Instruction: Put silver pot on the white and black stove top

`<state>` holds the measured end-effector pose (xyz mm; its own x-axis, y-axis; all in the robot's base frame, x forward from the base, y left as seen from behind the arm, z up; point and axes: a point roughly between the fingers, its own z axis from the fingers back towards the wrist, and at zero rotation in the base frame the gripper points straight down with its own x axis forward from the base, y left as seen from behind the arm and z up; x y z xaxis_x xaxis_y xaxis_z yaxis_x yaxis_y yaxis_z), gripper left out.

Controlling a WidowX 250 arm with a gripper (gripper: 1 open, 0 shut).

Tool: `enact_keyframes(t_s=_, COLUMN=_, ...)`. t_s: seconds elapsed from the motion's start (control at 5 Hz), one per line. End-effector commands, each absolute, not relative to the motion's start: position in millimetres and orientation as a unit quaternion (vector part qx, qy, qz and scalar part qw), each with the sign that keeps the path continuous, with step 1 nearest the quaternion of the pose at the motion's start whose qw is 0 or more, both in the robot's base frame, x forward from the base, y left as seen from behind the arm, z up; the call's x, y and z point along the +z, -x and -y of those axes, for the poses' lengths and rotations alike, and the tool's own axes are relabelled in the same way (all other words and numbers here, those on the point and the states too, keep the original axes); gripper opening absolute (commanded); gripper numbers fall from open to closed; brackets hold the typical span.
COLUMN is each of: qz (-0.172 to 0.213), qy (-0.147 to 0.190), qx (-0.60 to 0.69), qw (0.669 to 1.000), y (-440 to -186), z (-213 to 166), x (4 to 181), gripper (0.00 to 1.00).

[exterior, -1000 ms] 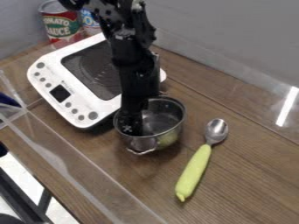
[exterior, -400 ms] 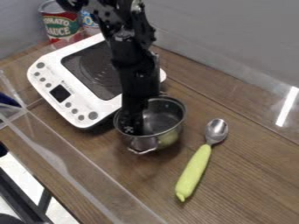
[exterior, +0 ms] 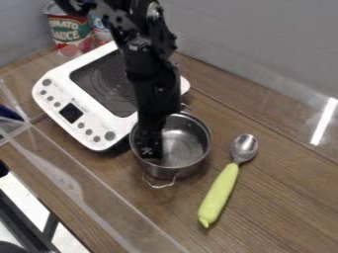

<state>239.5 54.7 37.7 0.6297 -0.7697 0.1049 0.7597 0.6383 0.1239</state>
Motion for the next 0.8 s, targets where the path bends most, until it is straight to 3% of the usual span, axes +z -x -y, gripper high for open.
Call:
enact_keyframes(t_s=0.0, qz=0.092, qy=-0.046, qx=-0.423, qw=0.9, y=-241.8, z=-48.4, x=46.9, gripper=1.0)
enact_keyframes(t_s=0.6, qz=0.101, qy=-0.041, qx=-0.457, qw=0.883, y=-237.4, z=-35.7, x=46.8, gripper=1.0)
